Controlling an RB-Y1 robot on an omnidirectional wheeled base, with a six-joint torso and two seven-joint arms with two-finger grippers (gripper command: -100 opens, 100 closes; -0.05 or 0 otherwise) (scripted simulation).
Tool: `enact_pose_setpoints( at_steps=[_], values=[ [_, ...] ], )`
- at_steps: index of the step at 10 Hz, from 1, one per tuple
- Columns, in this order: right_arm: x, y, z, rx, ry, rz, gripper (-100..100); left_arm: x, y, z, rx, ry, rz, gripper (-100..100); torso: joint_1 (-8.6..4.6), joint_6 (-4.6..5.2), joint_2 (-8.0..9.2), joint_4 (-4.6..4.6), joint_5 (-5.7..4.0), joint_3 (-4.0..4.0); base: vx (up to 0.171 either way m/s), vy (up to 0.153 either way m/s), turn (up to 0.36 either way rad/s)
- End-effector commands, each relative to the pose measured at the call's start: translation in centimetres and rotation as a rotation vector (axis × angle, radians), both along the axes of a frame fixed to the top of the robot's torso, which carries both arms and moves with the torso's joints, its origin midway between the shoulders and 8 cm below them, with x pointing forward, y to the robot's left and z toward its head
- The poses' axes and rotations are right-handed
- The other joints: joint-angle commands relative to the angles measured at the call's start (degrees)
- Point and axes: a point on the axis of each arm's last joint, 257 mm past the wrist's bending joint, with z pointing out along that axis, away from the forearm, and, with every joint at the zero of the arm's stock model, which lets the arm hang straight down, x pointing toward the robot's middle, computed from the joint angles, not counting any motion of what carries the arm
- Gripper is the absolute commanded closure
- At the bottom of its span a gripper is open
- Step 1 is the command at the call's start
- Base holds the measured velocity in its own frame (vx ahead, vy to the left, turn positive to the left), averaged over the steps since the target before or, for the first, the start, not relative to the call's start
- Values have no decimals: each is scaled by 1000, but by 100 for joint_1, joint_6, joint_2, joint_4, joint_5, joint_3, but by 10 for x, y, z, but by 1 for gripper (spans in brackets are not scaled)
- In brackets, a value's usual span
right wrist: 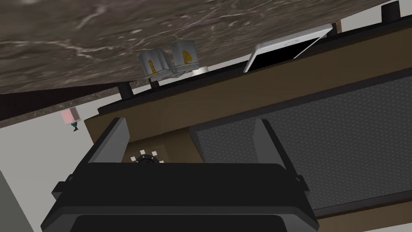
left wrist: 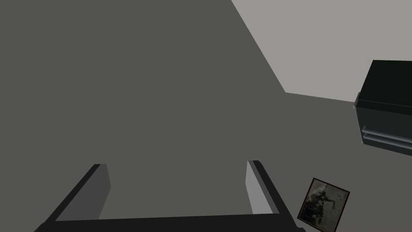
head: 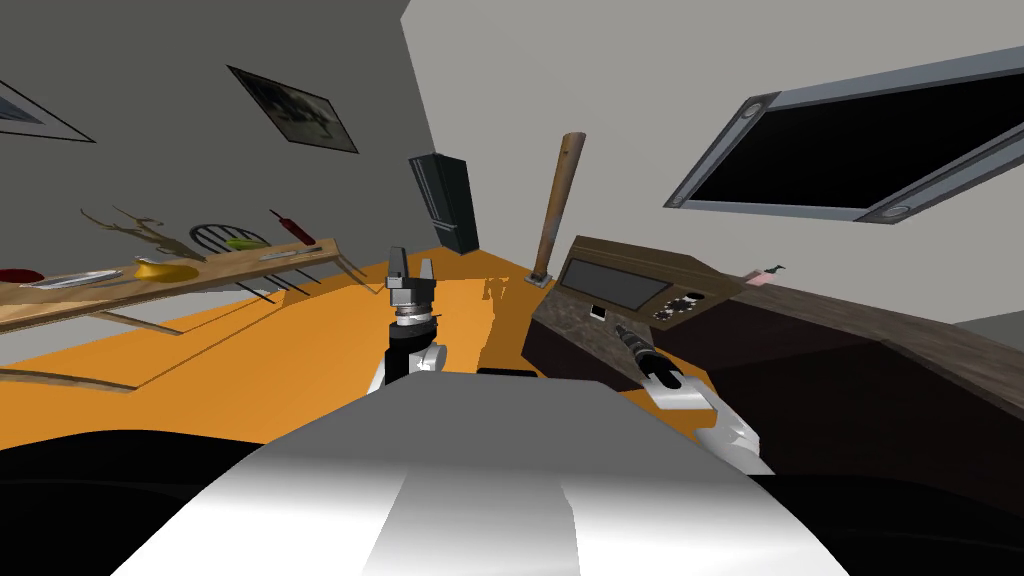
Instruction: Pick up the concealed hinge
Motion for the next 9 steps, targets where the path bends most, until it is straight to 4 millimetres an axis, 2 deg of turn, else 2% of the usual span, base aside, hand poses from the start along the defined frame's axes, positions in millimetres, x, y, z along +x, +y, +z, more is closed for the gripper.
enact_pose_setpoints(
  at_steps=[1, 3, 9],
  values=[
    [-4, -6, -6, -18, 34, -17, -100, 0, 0, 0, 0, 0, 0, 0, 0, 0, 0, 0, 0, 0, 12, 17, 41],
    [-10, -26, -15, -69, 115, -45, -100, 0, 0, 0, 0, 0, 0, 0, -2, 1, 4, 1, -1, 2, 7, 15, 90],
    [-25, -56, -30, -151, 268, -101, -100, 0, 0, 0, 0, 0, 0, 0, -6, 2, 7, 2, -1, 4, 3, 6, 73]
  ],
)
